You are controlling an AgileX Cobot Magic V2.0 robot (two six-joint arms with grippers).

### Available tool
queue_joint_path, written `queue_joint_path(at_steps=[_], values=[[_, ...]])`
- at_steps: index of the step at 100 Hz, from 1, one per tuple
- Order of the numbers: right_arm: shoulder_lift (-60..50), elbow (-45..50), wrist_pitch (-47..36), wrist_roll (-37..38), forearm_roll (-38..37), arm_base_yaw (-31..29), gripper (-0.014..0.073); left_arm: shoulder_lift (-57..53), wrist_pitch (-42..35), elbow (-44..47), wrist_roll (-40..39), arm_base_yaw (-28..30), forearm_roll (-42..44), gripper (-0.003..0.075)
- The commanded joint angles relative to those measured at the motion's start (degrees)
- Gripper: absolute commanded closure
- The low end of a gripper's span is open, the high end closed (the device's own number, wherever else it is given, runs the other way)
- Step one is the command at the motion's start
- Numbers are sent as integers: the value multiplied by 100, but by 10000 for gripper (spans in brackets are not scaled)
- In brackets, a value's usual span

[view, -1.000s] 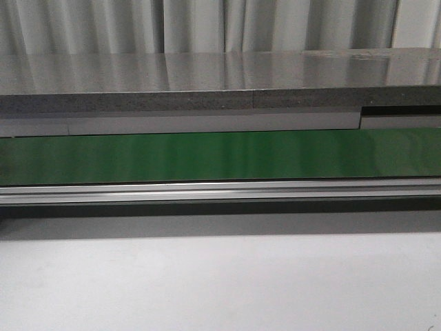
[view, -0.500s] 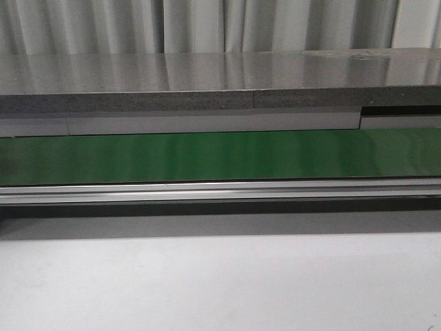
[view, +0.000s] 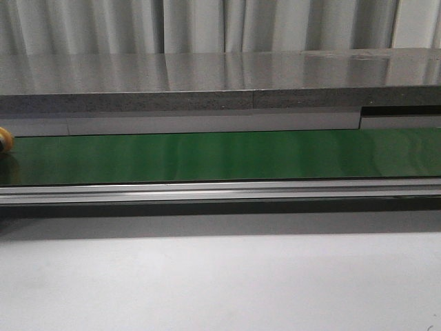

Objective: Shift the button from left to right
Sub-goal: 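Set the button on the belt and open the left gripper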

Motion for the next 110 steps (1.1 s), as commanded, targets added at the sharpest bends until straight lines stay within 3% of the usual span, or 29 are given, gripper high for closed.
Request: queue_joint_path(at_steps=[1, 28, 61, 110], values=[[-101, -85, -470, -21, 24, 11, 661, -598, -639, 132, 9, -139, -70, 121], [-101, -85, -470, -21, 24, 11, 661, -2234, -2222, 1577, 9, -517, -93, 121], [-101, -85, -470, -21, 24, 11, 661, -4129, -3271, 3343, 9, -524, -107, 121], [-101, -85, -470, -21, 24, 11, 661, -5606, -3404, 4879, 9, -524, -222, 121]])
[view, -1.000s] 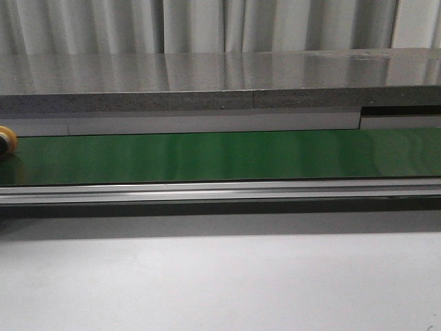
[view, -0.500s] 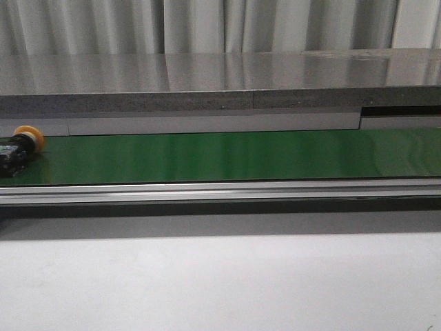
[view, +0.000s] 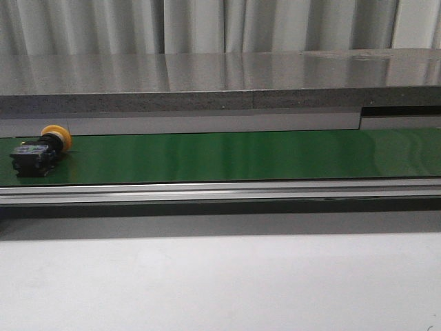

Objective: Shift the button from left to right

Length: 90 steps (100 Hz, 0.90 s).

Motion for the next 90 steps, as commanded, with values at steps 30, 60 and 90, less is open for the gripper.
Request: queue_joint_path(at_steps=[30, 60, 90], values=[[-101, -85, -470, -21, 24, 11, 661, -53, -606, -29, -1, -57, -73, 121], [-101, -85, -470, -21, 24, 11, 661, -53, -606, -29, -1, -57, -73, 416], [-101, -85, -470, -21, 24, 11, 661, -53, -606, -29, -1, -57, -73, 740]])
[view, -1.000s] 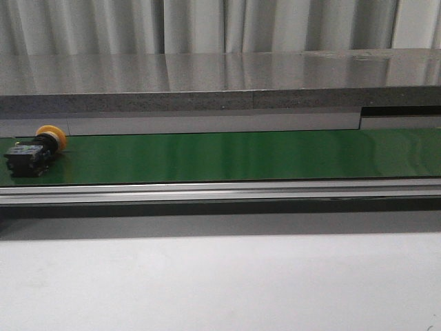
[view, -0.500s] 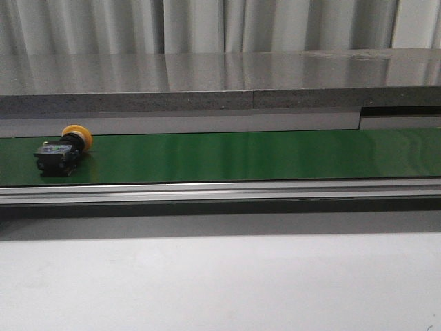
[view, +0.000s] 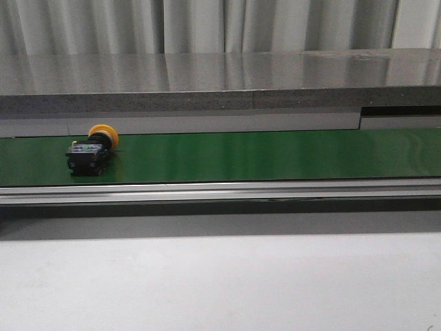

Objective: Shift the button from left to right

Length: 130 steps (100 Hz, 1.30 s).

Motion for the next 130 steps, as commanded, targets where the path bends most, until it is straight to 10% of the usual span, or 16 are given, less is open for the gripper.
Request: queue_joint_path(at_steps=[1, 130], values=[[-101, -85, -470, -21, 24, 11, 661, 20, -504, -165, -1, -57, -60, 740], [-10, -1674, 569, -21, 37, 11, 661, 20, -504, -165, -1, -57, -60, 740]])
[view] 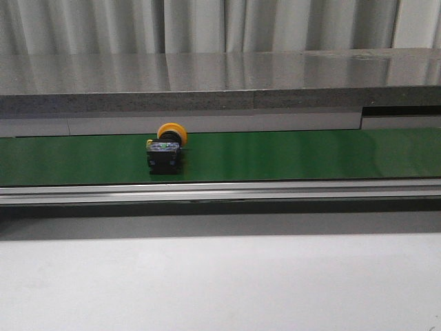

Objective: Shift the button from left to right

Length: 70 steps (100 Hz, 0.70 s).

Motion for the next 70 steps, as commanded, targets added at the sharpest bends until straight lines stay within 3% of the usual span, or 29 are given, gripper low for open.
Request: queue_joint_path(at_steps=[1, 22, 52, 70], values=[[0, -467, -93, -21, 27, 11, 661, 20, -504, -165, -1, -57, -60, 740], [820, -1145, 563, -21, 31, 11, 661, 20, -504, -165, -1, -57, -60, 740], [2809, -2488, 1961, -21, 130, 11, 661, 20, -504, -165, -1, -57, -60, 740], [3864, -3213, 2372, -21, 187, 11, 661, 20, -504, -165, -1, -57, -60, 740]])
